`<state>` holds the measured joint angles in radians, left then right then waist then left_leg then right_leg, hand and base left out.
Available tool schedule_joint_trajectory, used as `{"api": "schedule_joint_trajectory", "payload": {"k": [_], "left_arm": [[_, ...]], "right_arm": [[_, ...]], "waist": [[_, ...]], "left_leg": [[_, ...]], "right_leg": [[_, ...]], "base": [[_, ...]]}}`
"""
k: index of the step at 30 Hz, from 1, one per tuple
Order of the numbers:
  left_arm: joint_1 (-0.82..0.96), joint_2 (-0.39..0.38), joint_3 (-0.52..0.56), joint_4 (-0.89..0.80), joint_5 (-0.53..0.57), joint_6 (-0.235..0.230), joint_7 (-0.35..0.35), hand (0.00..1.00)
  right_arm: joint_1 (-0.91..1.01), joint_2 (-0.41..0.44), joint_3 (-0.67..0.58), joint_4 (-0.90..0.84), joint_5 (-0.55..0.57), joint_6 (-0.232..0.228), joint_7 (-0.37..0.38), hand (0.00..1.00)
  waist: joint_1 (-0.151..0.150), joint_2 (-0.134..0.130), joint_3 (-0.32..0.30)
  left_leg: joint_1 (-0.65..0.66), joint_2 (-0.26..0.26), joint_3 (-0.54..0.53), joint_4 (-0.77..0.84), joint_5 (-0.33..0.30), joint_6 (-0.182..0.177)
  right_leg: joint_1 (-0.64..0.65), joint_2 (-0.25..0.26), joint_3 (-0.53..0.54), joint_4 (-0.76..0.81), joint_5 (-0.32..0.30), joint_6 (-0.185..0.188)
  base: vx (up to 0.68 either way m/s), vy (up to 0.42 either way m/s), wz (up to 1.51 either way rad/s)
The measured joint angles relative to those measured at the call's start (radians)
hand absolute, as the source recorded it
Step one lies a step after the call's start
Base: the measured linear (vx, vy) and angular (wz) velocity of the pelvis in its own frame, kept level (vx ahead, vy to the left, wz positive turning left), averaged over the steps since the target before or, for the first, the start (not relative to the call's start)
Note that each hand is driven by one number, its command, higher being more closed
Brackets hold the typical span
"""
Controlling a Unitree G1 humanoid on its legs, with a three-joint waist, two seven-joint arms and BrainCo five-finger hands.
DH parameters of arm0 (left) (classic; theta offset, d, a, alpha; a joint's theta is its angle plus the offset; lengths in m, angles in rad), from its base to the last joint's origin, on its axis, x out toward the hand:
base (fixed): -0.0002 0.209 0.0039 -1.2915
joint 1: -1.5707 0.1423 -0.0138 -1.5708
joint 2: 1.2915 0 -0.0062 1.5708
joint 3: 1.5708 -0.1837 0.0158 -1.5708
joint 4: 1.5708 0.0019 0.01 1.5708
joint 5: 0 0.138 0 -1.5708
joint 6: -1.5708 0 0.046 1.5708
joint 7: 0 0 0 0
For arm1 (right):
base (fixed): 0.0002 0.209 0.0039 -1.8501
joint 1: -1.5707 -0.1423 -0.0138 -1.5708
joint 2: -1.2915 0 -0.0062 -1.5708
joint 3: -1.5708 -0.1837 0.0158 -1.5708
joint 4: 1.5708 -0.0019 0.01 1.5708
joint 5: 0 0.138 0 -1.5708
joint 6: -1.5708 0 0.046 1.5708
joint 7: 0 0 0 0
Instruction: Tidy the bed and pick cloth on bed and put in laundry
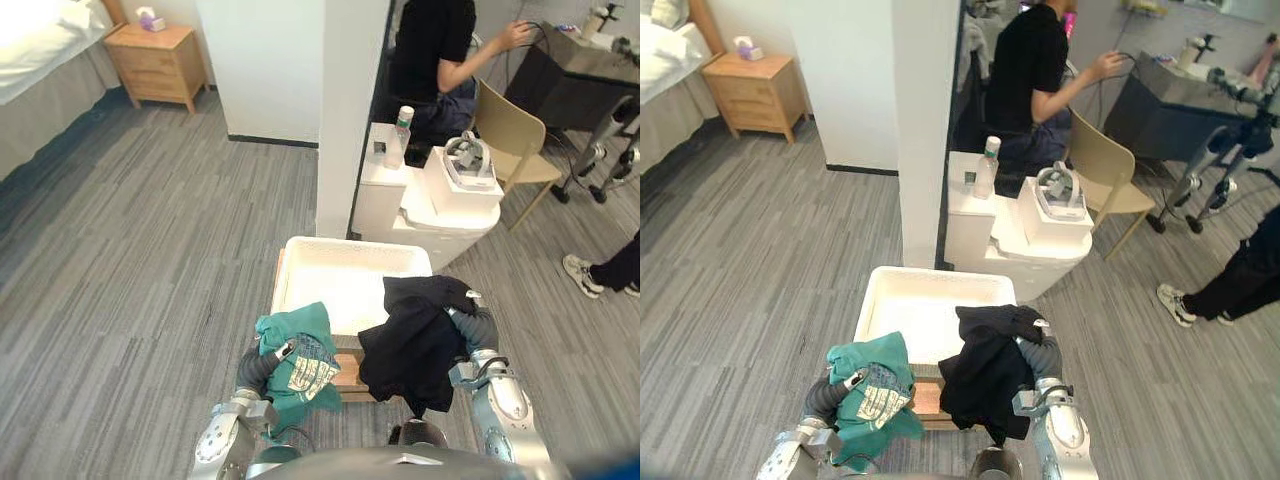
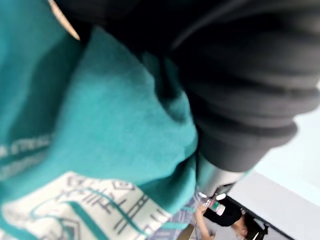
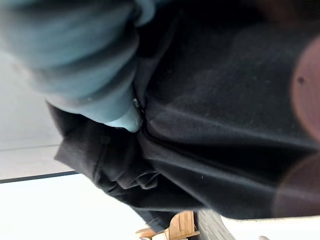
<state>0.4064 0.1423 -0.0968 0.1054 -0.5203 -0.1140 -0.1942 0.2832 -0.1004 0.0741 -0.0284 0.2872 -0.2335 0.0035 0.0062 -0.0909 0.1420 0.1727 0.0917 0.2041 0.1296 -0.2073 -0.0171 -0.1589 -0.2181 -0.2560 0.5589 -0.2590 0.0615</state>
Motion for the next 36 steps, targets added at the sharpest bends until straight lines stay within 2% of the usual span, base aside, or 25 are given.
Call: {"api": "schedule_joint_trajectory", "payload": {"k": [1, 2, 4, 7, 10, 15, 21, 23, 26, 31, 34, 36], "left_arm": [[0.004, 0.017, 0.0, 0.001, 0.0, 0.001, -0.007, 1.0], [-0.01, 0.008, -0.001, 0.052, 0.001, 0.018, -0.011, 1.0], [-0.005, -0.018, -0.01, 0.057, 0.001, 0.024, -0.03, 1.0], [0.0, -0.029, -0.01, 0.058, 0.0, 0.023, -0.039, 1.0], [-0.005, -0.035, -0.01, 0.067, 0.0, 0.023, -0.04, 1.0], [-0.015, -0.04, -0.018, 0.108, 0.001, 0.021, -0.061, 1.0], [-0.019, -0.027, -0.034, 0.159, 0.005, 0.017, -0.07, 1.0], [-0.026, -0.023, -0.057, 0.169, 0.023, 0.017, -0.07, 1.0], [-0.031, -0.015, -0.072, 0.187, 0.041, 0.017, -0.07, 1.0], [-0.034, -0.009, -0.089, 0.193, 0.043, 0.024, -0.069, 1.0], [-0.062, -0.005, -0.076, 0.193, 0.044, 0.025, -0.069, 1.0], [-0.096, -0.002, -0.052, 0.192, 0.043, 0.025, -0.07, 1.0]], "right_arm": [[0.0, 0.0, -0.001, -0.044, 0.0, 0.0, -0.002, 1.0], [-0.01, -0.021, -0.021, -0.058, 0.0, -0.001, -0.004, 1.0], [-0.029, -0.073, -0.059, -0.101, 0.001, -0.001, 0.0, 1.0], [-0.097, -0.127, -0.112, -0.126, 0.001, 0.012, 0.014, 1.0], [-0.17, -0.157, -0.141, -0.163, 0.001, 0.053, 0.027, 1.0], [-0.244, -0.156, -0.142, -0.192, 0.001, 0.108, 0.045, 1.0], [-0.351, -0.164, -0.111, -0.162, -0.005, 0.225, 0.053, 1.0], [-0.391, -0.191, -0.066, -0.11, -0.005, 0.268, 0.052, 1.0], [-0.432, -0.185, -0.024, 0.036, -0.006, 0.294, 0.04, 1.0], [-0.486, -0.135, 0.014, 0.314, -0.025, 0.305, -0.01, 1.0], [-0.556, -0.117, 0.016, 0.424, -0.039, 0.305, -0.051, 1.0], [-0.622, -0.115, 0.012, 0.47, -0.036, 0.304, -0.084, 1.0]], "waist": [[0.003, -0.032, -0.008], [0.008, -0.005, -0.011], [0.006, 0.037, -0.013], [0.009, 0.067, -0.018], [0.011, 0.064, -0.016], [0.017, 0.053, -0.018], [0.032, 0.052, -0.02], [0.038, 0.053, -0.02], [0.039, 0.052, -0.022], [0.045, 0.064, -0.015], [0.061, 0.077, 0.018], [0.067, 0.067, 0.032]], "left_leg": [[0.001, -0.016, -0.004, 0.016, -0.026, -0.037], [0.011, 0.009, -0.007, 0.032, -0.039, -0.049], [0.017, 0.048, 0.008, 0.03, -0.046, -0.06], [0.021, 0.057, 0.027, 0.015, -0.036, -0.069], [0.028, 0.052, 0.04, -0.008, -0.014, -0.066], [0.035, 0.024, 0.043, -0.026, -0.003, -0.059], [0.033, 0.006, 0.052, -0.047, 0.012, -0.046], [0.032, 0.005, 0.047, -0.06, 0.026, -0.047], [0.025, 0.003, 0.027, -0.076, 0.045, -0.049], [0.022, -0.003, -0.001, -0.112, 0.084, -0.054], [0.004, -0.003, -0.018, -0.11, 0.091, -0.052], [-0.042, -0.006, -0.028, -0.11, 0.098, -0.058]], "right_leg": [[0.015, 0.005, 0.031, -0.16, 0.11, 0.01], [0.055, 0.025, 0.015, -0.182, 0.111, 0.006], [0.09, 0.061, -0.01, -0.235, 0.121, -0.002], [0.099, 0.077, -0.012, -0.267, 0.137, -0.007], [0.12, 0.078, -0.011, -0.327, 0.18, -0.002], [0.174, 0.073, -0.007, -0.445, 0.253, 0.024], [0.208, 0.072, -0.006, -0.546, 0.311, 0.028], [0.217, 0.072, -0.011, -0.577, 0.329, 0.024], [0.239, 0.076, -0.036, -0.624, 0.355, 0.019], [0.249, 0.075, -0.067, -0.652, 0.377, 0.014], [0.246, 0.071, -0.085, -0.652, 0.385, 0.008], [0.207, 0.068, -0.091, -0.652, 0.388, 0.002]], "base": [[0.11, -0.164, 0.24], [0.16, -0.146, 0.16], [0.16, -0.092, 0.12], [0.1, -0.017, -0.04], [0.01, 0.019, -0.02], [-0.04, 0.08, 0.01], [-0.07, 0.024, -0.01], [-0.06, -0.008, 0.06], [-0.06, -0.041, 0.2], [-0.05, -0.031, 0.18], [-0.07, -0.016, 0.14], [-0.12, -0.033, 0.18]]}}
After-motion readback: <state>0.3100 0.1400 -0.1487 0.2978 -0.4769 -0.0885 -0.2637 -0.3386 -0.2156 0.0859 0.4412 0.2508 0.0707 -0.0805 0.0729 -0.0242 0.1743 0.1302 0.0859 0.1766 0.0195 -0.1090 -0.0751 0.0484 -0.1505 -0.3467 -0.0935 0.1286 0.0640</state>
